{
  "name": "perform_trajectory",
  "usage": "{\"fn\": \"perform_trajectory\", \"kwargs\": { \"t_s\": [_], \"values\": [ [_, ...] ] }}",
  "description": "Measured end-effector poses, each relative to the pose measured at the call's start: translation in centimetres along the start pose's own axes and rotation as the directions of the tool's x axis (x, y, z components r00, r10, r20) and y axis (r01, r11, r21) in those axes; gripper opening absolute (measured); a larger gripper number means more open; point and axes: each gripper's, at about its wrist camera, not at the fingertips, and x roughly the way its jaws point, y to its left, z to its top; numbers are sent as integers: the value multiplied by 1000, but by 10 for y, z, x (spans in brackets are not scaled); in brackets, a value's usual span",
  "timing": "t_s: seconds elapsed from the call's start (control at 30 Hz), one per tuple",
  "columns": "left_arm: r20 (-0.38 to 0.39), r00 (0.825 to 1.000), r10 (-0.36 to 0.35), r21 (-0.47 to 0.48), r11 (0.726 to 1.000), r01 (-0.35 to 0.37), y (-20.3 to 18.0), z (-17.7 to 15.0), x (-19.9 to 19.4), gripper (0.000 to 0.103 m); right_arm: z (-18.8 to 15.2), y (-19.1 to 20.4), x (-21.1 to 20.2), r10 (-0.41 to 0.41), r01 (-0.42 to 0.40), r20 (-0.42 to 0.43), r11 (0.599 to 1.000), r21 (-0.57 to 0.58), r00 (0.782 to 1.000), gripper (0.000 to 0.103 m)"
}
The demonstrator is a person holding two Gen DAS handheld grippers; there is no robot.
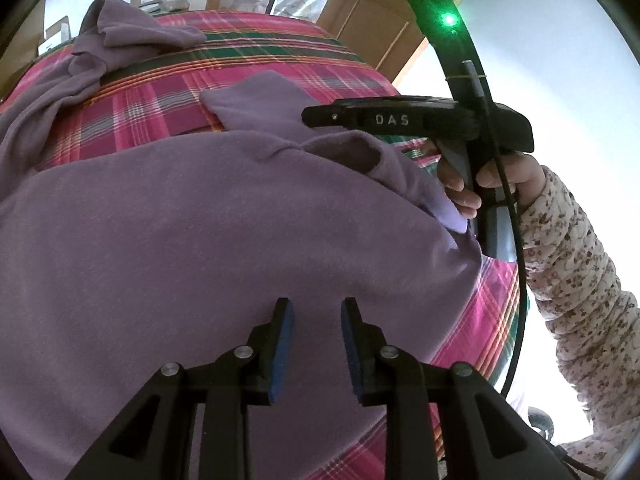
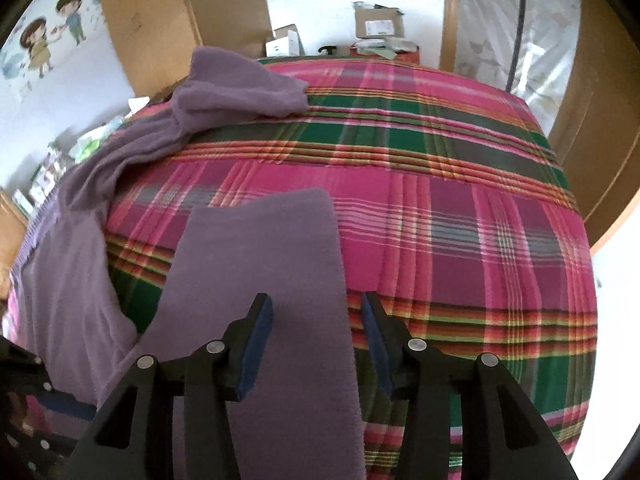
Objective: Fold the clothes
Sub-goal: 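Move the open right gripper to the mauve fleece edge, then grasp the fleece edge with the right gripper and lift it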
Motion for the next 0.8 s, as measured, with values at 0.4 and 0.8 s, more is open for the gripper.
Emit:
{"fn": "perform_trajectory", "kwargs": {
  "t_s": [0.4, 0.8],
  "values": [
    [9, 1000, 26, 1, 1000, -26, -2, -6, -2, 26, -5, 4, -4, 23, -23, 12, 1000, -11, 1000, 5],
    [17, 999, 48, 11, 999, -48, -6, -7, -5, 26, -15, -17, -53, -44, 26, 180, 994, 104, 983, 4]
  ]
}}
